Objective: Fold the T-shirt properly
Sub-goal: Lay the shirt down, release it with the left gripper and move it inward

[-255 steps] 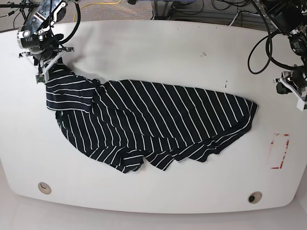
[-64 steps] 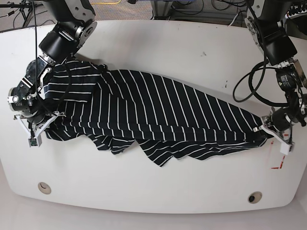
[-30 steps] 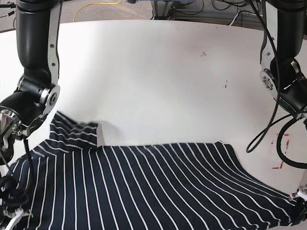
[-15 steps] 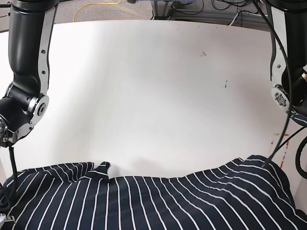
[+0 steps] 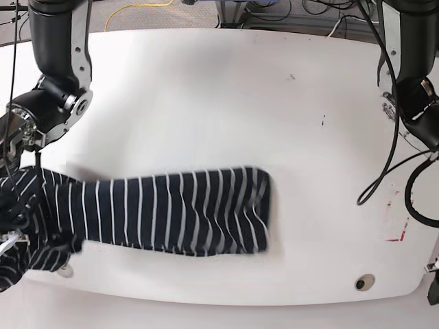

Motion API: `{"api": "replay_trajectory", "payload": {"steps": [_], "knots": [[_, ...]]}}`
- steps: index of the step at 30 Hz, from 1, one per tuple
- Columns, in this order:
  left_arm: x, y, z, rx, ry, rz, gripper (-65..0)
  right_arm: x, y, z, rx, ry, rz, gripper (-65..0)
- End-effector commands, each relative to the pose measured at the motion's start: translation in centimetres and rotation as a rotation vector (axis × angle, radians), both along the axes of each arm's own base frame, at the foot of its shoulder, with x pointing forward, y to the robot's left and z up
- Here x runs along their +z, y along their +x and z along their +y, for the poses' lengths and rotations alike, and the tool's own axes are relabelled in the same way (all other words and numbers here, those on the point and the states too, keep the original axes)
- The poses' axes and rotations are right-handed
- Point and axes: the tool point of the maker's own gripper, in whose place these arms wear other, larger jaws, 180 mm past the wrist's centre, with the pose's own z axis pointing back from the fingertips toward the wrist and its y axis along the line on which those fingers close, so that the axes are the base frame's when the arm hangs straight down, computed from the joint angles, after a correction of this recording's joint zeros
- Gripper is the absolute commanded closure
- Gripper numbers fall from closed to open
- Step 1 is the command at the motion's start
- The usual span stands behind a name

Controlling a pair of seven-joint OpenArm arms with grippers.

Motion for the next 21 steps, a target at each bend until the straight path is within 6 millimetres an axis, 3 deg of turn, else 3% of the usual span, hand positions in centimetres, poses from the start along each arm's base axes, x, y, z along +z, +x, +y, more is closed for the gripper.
{"api": "replay_trajectory", "payload": {"steps": [1,5,10,15,19,21], "knots": [[0.0,-0.5,0.2,-0.004,0.005,-0.022,-2.9,-1.1,-0.9,-0.7,0.003,0.037,-0.013,-0.2],[-3.2,-1.9,0.6,0.016,0.016,0.037,-2.9,-6.5,-2.6,-1.6,0.002,0.132,0.068,-0.2],[-7.5,-3.2,0.3,0.007,0.014,0.131,-2.9,-12.2,-4.1,-0.7,0.023,0.238,0.158,-0.2],[-11.8,-4.6,-1.7,-0.046,-0.034,0.207,-3.1,-16.0,-5.8,-0.2,0.024,0.298,0.228,-0.2],[-15.2,-5.8,-3.0,-0.071,-0.066,0.277,-3.2,-17.3,-6.4,0.3,0.044,0.316,0.236,-0.2],[-17.4,-6.4,-4.9,-0.111,-0.096,0.323,-4.2,-18.2,-6.6,0.9,0.061,0.328,0.239,-0.2]]}}
